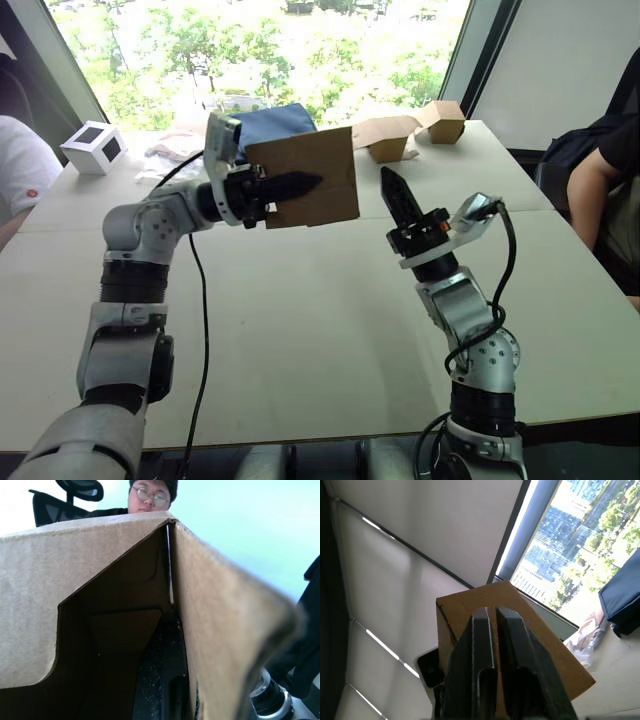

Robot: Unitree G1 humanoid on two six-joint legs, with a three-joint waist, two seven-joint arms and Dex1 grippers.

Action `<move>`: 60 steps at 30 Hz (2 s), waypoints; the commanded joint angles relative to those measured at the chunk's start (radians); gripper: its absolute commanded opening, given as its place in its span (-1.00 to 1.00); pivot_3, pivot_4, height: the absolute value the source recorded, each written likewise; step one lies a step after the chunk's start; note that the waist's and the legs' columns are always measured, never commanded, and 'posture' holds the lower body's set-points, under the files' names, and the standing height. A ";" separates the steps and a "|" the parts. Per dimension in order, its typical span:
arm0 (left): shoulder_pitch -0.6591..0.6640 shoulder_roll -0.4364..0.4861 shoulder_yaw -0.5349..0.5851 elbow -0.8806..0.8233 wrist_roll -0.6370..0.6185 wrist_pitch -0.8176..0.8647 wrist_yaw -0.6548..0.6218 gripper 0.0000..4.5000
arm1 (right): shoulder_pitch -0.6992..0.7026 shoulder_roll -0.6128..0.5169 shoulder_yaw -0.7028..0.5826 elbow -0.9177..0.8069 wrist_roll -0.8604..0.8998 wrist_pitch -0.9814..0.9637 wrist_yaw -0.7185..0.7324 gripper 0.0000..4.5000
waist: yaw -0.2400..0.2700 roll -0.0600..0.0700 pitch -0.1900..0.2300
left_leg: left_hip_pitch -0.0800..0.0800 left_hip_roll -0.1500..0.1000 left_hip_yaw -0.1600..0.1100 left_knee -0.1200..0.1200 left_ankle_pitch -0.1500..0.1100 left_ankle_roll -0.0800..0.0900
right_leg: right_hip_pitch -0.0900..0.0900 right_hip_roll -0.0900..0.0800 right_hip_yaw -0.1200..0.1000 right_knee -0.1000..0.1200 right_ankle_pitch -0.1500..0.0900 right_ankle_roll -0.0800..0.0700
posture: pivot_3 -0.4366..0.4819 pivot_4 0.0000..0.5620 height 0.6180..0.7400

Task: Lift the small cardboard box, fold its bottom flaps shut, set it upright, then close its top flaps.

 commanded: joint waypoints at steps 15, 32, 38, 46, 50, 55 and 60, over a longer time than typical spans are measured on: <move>-0.040 0.015 -0.022 -0.009 0.024 0.003 -0.048 -1.00 | 0.003 -0.091 0.099 -0.089 -0.133 0.057 0.095 -0.98 | 0.001 0.000 0.000 | 0.000 0.000 0.000 0.000 0.000 0.000 | 0.000 0.000 0.000 0.000 0.000 0.000 | -0.05 -0.47 1.00; -0.344 0.300 -0.709 -0.163 0.562 -0.027 -0.331 -1.00 | 0.283 -0.914 -0.025 -0.281 -0.388 0.192 0.542 -0.98 | 0.005 0.000 0.001 | 0.000 0.003 0.000 0.000 -0.002 0.003 | 0.006 0.004 -0.001 -0.010 -0.001 0.002 | -0.05 -0.47 1.00; -0.414 0.253 -0.835 -0.238 0.619 0.113 -0.362 -1.00 | 0.285 -0.942 0.033 -0.339 -0.493 0.178 0.559 -0.98 | 0.007 -0.001 0.002 | -0.004 0.003 -0.001 0.003 -0.002 0.003 | 0.005 0.004 -0.001 -0.011 -0.001 0.002 | -0.05 -0.47 1.00; -0.364 0.291 -0.943 -0.359 0.665 0.099 -0.372 -1.00 | 0.221 -0.934 0.085 -0.367 -0.529 0.243 0.524 -0.98 | 0.006 -0.001 0.002 | -0.005 0.003 -0.002 0.007 -0.003 0.005 | 0.005 0.004 -0.001 -0.010 -0.001 0.002 | -0.05 -0.47 1.00; -0.343 0.256 -0.957 -0.336 0.691 0.115 -0.352 -1.00 | 0.218 -0.937 0.138 -0.365 -0.602 0.234 0.524 -0.98 | 0.009 -0.001 0.002 | -0.005 0.003 -0.002 0.008 -0.003 0.005 | 0.006 0.004 -0.001 -0.010 -0.001 0.002 | -0.05 -0.47 1.00; -0.348 0.226 -0.949 -0.322 0.689 0.133 -0.362 -0.72 | 0.202 -0.916 0.156 -0.356 -0.614 0.256 0.507 -1.00 | 0.011 -0.001 0.002 | -0.007 0.001 -0.004 0.012 -0.004 0.006 | 0.006 0.004 -0.001 -0.010 -0.001 0.002 | -0.05 -0.47 1.00; -0.380 0.224 -0.943 -0.327 0.614 0.219 -0.376 -0.09 | 0.201 -0.900 0.173 -0.347 -0.637 0.265 0.503 -1.00 | 0.008 -0.001 0.002 | -0.007 0.002 -0.004 0.012 -0.004 0.007 | 0.006 0.005 -0.001 -0.010 -0.001 0.002 | -0.05 -0.47 1.00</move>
